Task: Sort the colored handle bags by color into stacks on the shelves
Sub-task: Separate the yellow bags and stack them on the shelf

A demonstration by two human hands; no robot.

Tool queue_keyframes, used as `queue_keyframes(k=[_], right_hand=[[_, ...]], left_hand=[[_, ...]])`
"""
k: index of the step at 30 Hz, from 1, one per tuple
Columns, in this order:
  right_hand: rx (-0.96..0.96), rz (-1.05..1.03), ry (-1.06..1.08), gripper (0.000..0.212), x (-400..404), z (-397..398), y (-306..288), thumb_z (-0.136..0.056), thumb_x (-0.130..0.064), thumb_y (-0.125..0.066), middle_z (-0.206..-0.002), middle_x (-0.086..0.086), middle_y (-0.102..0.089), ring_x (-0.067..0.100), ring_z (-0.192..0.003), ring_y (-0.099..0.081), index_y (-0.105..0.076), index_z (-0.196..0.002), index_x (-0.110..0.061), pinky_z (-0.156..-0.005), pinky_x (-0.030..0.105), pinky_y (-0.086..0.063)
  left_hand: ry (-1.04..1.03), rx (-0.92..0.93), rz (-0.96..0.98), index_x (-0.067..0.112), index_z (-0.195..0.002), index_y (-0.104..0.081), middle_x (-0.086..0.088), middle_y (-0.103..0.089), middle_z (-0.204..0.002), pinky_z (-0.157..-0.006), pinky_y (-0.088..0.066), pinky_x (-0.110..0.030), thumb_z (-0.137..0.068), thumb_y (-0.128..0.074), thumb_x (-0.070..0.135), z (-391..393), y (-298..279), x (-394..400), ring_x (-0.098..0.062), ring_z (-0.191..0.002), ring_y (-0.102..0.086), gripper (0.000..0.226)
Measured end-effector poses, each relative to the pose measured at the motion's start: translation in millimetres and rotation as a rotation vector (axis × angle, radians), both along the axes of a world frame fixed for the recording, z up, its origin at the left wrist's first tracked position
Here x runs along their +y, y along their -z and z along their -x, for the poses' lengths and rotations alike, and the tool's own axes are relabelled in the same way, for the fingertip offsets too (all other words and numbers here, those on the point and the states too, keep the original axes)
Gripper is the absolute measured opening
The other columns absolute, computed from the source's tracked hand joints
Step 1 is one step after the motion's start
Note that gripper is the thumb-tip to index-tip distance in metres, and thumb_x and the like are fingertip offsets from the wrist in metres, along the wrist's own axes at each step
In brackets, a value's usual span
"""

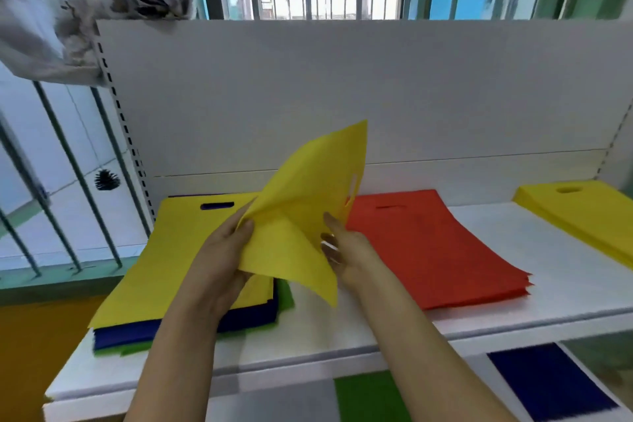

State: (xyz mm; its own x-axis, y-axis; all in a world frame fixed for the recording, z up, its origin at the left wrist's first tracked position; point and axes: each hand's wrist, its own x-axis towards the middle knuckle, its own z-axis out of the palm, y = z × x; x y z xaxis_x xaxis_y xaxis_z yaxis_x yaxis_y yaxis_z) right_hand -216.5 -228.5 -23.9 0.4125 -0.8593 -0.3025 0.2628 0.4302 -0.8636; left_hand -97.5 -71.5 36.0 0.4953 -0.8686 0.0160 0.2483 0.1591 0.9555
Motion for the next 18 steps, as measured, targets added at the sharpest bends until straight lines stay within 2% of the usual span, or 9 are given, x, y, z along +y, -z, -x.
queue_keyframes(k=[2,5,6,7,9,11,13,15,18], right_hand=[[-0.057,-0.039,-0.02,0.049,-14,11,-12,-0.083,-0.033,-0.075,-0.103,0.009,-0.06,0.023,-0.083,-0.063,-0.057,-0.121,-0.009,-0.065,0.033,-0.055],[-0.08,-0.127,-0.154,0.063,-26,19,-26,-0.071,-0.047,-0.082,-0.121,0.014,-0.055,0.022,-0.092,-0.067,-0.055,-0.123,-0.024,-0.06,0.026,-0.056],[-0.097,-0.136,-0.225,0.064,-29,24,-30,-0.068,-0.049,-0.083,-0.117,0.011,-0.058,0.02,-0.086,-0.067,-0.057,-0.122,-0.026,-0.057,0.025,-0.055],[-0.105,-0.116,-0.282,0.06,-33,28,-32,-0.068,-0.05,-0.082,-0.107,0.007,-0.06,0.016,-0.074,-0.064,-0.058,-0.118,-0.027,-0.048,0.022,-0.05],[-0.1,-0.049,-0.341,0.04,-44,41,-36,-0.076,-0.044,-0.078,-0.086,-0.001,-0.054,0.008,-0.053,-0.049,-0.059,-0.105,-0.024,-0.034,0.018,-0.031],[-0.074,0.04,-0.297,0.023,-59,59,-40,-0.084,-0.031,-0.073,-0.071,-0.005,-0.049,0.004,-0.046,-0.037,-0.055,-0.094,-0.02,-0.033,0.017,-0.022],[-0.057,0.141,-0.213,0.014,-81,87,-44,-0.088,-0.021,-0.069,-0.06,-0.007,-0.049,0.004,-0.045,-0.033,-0.056,-0.091,-0.017,-0.034,0.017,-0.019],[-0.072,0.253,-0.178,0.009,-100,124,-49,-0.091,-0.017,-0.065,-0.055,-0.009,-0.051,0.004,-0.043,-0.034,-0.058,-0.095,-0.014,-0.036,0.018,-0.021],[-0.045,0.364,-0.103,0.015,-121,188,-57,-0.092,-0.013,-0.062,-0.059,-0.009,-0.058,0.001,-0.039,-0.044,-0.06,-0.106,-0.008,-0.035,0.017,-0.027]], left_hand=[[-0.025,0.047,0.027,0.021,-0.125,-0.06,-0.002,-0.073,-0.111,-0.075,-0.061,-0.034,-0.103,-0.045,0.016,7,-5,2,-0.019,-0.1,-0.07,0.028],[-0.049,0.151,0.058,0.016,-0.129,-0.059,-0.008,-0.07,-0.119,-0.086,-0.057,-0.042,-0.101,-0.046,0.014,12,-11,2,-0.026,-0.11,-0.066,0.03],[-0.063,0.177,0.07,0.015,-0.13,-0.059,-0.009,-0.069,-0.121,-0.089,-0.054,-0.043,-0.101,-0.046,0.013,16,-14,-1,-0.027,-0.113,-0.064,0.031],[-0.066,0.2,0.087,0.014,-0.13,-0.059,-0.01,-0.068,-0.123,-0.089,-0.054,-0.043,-0.1,-0.046,0.013,21,-17,-4,-0.028,-0.114,-0.063,0.032],[-0.046,0.222,0.115,0.013,-0.128,-0.059,-0.011,-0.068,-0.123,-0.088,-0.055,-0.043,-0.1,-0.046,0.012,35,-22,-11,-0.029,-0.114,-0.063,0.032],[-0.01,0.211,0.111,0.013,-0.126,-0.06,-0.011,-0.067,-0.124,-0.09,-0.055,-0.043,-0.097,-0.047,0.01,51,-23,-19,-0.03,-0.114,-0.063,0.032],[0.054,0.198,0.094,0.015,-0.126,-0.061,-0.011,-0.066,-0.126,-0.093,-0.053,-0.044,-0.092,-0.049,0.008,71,-22,-29,-0.03,-0.113,-0.063,0.036],[0.163,0.182,0.102,0.019,-0.132,-0.058,-0.011,-0.064,-0.129,-0.086,-0.057,-0.043,-0.088,-0.049,0.007,93,-21,-43,-0.03,-0.112,-0.064,0.046],[0.287,0.206,0.121,0.019,-0.135,-0.056,-0.011,-0.061,-0.133,-0.082,-0.058,-0.041,-0.09,-0.045,0.01,128,-16,-74,-0.029,-0.114,-0.063,0.047]])
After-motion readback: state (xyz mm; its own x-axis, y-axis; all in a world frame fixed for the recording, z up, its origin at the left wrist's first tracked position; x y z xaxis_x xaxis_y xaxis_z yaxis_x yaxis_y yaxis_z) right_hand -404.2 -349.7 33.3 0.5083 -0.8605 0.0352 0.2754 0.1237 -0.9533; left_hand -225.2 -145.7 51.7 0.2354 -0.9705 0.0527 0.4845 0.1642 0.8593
